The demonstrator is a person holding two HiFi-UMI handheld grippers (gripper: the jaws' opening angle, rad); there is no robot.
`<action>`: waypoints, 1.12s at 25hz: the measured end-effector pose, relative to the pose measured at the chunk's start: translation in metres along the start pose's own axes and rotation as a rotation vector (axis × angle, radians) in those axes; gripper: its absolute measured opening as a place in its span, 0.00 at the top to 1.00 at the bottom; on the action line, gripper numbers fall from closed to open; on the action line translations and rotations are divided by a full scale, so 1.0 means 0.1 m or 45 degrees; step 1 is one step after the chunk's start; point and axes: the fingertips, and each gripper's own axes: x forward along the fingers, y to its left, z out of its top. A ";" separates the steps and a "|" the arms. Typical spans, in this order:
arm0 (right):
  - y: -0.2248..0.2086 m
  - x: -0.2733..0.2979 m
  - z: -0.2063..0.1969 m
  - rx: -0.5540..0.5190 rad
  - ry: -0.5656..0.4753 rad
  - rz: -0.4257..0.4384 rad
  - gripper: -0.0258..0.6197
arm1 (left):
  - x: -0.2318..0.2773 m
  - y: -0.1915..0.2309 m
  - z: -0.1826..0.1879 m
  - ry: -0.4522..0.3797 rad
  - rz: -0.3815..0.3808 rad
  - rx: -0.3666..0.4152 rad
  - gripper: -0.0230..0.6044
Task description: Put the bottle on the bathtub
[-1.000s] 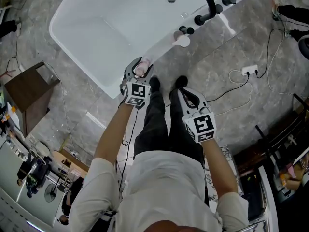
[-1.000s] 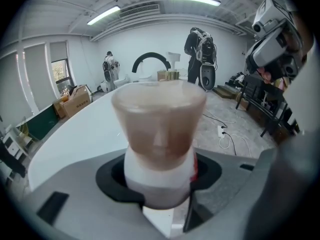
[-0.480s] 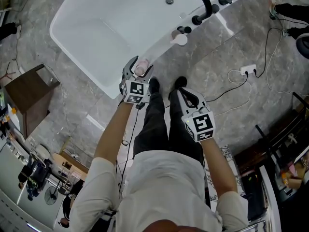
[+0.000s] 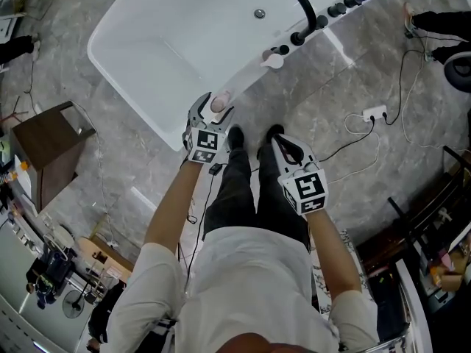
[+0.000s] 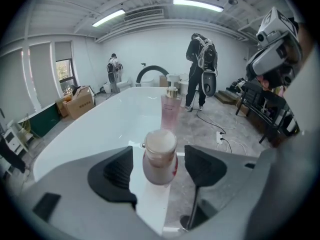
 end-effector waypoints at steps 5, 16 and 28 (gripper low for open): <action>0.10 -0.19 0.21 -0.051 -0.049 -0.020 0.91 | -0.42 0.11 0.23 -0.057 0.015 -0.029 0.44; 0.33 -1.06 0.66 -0.130 -0.121 -0.098 0.91 | -1.74 -0.12 1.14 -0.201 -0.007 -0.078 0.49; 0.56 -2.00 1.22 -0.163 -0.246 -0.145 0.91 | -2.94 -0.13 1.74 -0.326 0.101 -0.210 0.70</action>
